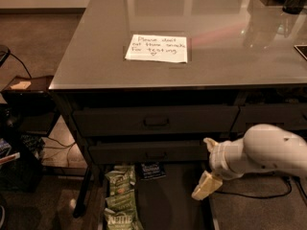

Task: Pick blue chip bag from bottom drawer and place on counter

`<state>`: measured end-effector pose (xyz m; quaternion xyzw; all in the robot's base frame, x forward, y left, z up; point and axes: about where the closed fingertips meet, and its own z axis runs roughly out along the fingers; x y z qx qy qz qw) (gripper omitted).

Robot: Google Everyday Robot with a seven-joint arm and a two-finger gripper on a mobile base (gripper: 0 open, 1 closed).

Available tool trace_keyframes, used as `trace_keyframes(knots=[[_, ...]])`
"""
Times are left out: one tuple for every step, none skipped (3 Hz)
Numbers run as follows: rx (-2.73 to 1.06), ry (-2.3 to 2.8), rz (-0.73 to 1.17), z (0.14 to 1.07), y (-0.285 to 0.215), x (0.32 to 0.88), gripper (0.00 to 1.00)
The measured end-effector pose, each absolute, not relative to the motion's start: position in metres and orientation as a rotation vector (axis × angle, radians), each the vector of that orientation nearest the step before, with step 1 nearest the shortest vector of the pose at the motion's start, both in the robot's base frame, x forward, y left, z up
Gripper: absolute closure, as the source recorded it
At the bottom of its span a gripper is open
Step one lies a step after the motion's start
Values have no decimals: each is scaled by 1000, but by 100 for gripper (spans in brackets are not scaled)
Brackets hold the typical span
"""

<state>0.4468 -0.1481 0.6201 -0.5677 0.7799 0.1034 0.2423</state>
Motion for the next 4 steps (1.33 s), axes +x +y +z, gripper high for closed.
trace_keyframes(knots=[[-1535, 2102, 297, 557, -136, 462, 0], [-1498, 2111, 361, 492, -120, 467, 0], [-1497, 2110, 357, 488, -121, 467, 0], [-1489, 2106, 330, 464, -127, 469, 0]])
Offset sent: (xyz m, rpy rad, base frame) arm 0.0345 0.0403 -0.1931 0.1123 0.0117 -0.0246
